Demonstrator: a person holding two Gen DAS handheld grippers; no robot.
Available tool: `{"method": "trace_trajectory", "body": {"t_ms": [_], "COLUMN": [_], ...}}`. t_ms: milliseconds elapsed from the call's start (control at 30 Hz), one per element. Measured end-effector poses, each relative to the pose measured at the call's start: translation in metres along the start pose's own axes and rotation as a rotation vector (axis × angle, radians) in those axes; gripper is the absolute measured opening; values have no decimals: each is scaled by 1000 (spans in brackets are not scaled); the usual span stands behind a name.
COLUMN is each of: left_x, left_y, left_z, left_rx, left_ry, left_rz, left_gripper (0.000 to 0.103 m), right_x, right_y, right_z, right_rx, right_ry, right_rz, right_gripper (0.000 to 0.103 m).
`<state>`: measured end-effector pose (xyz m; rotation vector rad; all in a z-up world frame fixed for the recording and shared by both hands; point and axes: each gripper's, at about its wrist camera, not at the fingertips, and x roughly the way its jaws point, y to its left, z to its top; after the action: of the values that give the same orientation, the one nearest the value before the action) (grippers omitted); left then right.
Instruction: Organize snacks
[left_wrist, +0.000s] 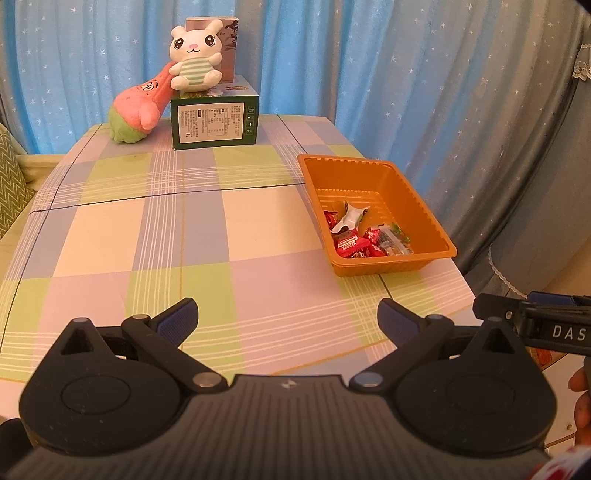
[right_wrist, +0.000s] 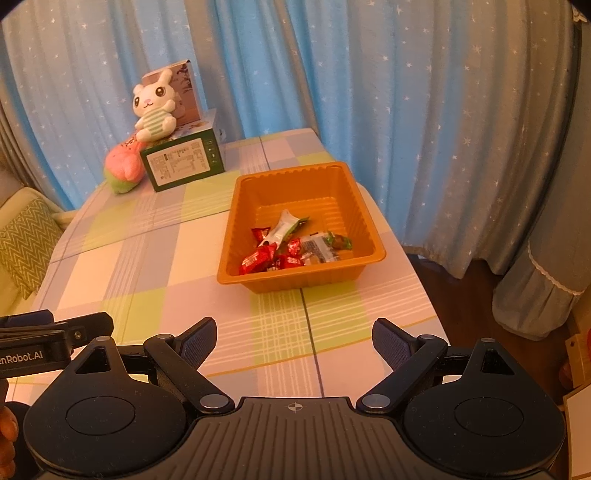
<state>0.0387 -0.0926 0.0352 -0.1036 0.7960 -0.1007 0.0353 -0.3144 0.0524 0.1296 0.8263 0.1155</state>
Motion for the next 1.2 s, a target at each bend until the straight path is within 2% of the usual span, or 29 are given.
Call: {"method": "trace_trajectory", "body": {"t_ms": [1200], "left_x": [-2], "left_y": [-2], "left_z": [1], "left_rx": [24], "left_ry": [-17], "left_rz": [6], "left_gripper": [103], "right_x": [-1], "right_y": [2], "right_z": [-1], "right_rx": [-5], "right_ry": [4], "right_rz": [6], "right_gripper": [91]}}
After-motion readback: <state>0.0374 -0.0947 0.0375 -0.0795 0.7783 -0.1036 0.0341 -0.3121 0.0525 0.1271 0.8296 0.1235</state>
